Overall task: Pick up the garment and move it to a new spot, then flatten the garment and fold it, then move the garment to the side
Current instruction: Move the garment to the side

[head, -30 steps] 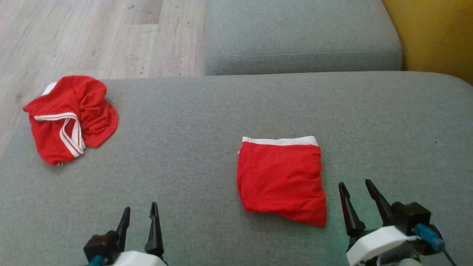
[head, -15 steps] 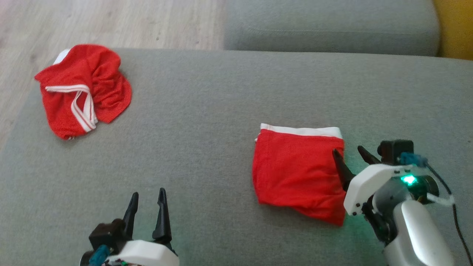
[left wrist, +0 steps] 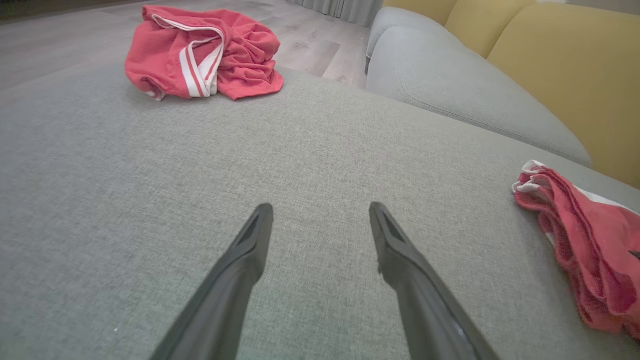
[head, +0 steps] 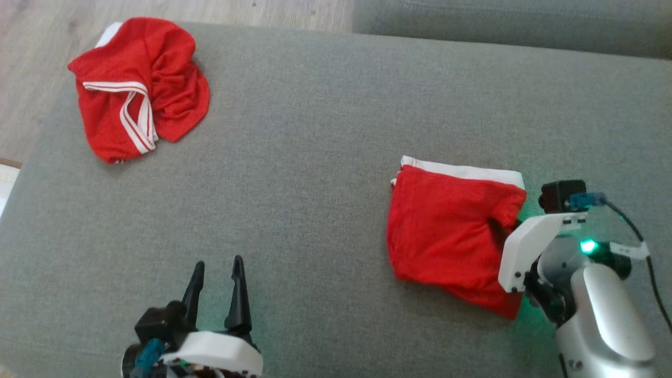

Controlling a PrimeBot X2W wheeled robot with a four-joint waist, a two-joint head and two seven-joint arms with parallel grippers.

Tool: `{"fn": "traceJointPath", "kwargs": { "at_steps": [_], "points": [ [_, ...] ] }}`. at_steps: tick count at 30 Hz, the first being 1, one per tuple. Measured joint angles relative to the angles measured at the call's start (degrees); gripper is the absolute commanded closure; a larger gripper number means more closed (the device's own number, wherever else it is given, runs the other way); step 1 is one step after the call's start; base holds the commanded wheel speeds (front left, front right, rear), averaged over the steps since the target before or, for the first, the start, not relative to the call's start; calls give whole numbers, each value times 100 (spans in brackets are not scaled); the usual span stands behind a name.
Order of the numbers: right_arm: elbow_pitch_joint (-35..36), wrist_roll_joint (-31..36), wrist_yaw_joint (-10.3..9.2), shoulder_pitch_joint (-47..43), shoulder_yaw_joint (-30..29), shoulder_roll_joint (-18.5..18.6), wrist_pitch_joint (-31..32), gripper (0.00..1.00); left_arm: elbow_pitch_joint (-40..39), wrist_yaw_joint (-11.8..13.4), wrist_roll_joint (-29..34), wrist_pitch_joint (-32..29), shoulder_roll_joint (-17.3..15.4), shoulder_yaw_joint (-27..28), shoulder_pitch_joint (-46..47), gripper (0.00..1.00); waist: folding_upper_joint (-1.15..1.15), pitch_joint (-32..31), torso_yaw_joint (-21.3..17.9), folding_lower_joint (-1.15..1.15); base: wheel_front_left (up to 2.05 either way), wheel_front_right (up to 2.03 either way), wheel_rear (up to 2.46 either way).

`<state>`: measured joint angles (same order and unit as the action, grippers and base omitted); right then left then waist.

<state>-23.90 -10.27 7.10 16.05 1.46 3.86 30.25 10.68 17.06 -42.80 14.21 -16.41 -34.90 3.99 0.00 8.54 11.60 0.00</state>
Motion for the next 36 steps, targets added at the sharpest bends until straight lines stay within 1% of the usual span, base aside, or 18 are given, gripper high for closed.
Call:
{"fn": "traceJointPath", "kwargs": {
  "at_steps": [4,7,8,10,15,16,17,21,24,27,30,32,36],
  "points": [
    [31,-34,0,165,48,91,-143,100,-44,-66,124,5,51,47,77,0,0,164,-126,0,0,0,0],
    [104,-21,0,295,-5,241,-320,100,-107,-62,281,7,37,77,144,0,0,292,-341,1,0,0,0],
    [104,-21,0,295,-5,241,-320,100,-107,-62,281,7,37,77,144,0,0,292,-341,1,0,0,0],
    [174,-11,0,378,-105,353,-409,100,-198,-58,345,7,30,82,248,0,0,378,-529,0,0,0,0],
    [354,59,0,605,-278,522,-598,100,-458,-41,521,-65,-110,74,609,0,0,625,-1144,1,0,0,0],
    [383,49,0,651,-308,522,-630,100,-523,-35,556,-107,-149,77,672,0,0,676,-1283,1,0,0,0],
    [414,-1,0,745,-386,513,-717,100,-619,2,623,-178,-222,69,784,0,0,781,-1578,1,0,0,0],
    [374,-42,0,864,-569,433,-925,100,-759,43,714,-368,-312,-9,916,0,0,989,-2148,0,0,0,0],
    [270,-42,0,921,-556,379,-1047,100,-854,66,767,-504,-332,-58,936,0,0,1137,-2501,0,0,0,0],
    [154,-43,0,1135,-526,396,-1111,100,-1014,120,810,-612,-447,-66,1007,0,0,1381,-2743,0,0,0,0],
    [16,-73,0,1502,-416,499,-1111,100,-1084,172,872,-657,-503,-67,1020,0,0,1534,-2728,1,0,0,0],
    [-99,32,0,1793,-406,721,-1110,100,-1121,220,923,-664,-519,-76,1031,0,0,1582,-2625,0,0,0,0],
    [-341,135,0,2301,-571,1118,-1029,100,-1229,263,956,-708,-552,-74,1049,0,0,1672,-2344,0,0,0,0]
  ]
}}
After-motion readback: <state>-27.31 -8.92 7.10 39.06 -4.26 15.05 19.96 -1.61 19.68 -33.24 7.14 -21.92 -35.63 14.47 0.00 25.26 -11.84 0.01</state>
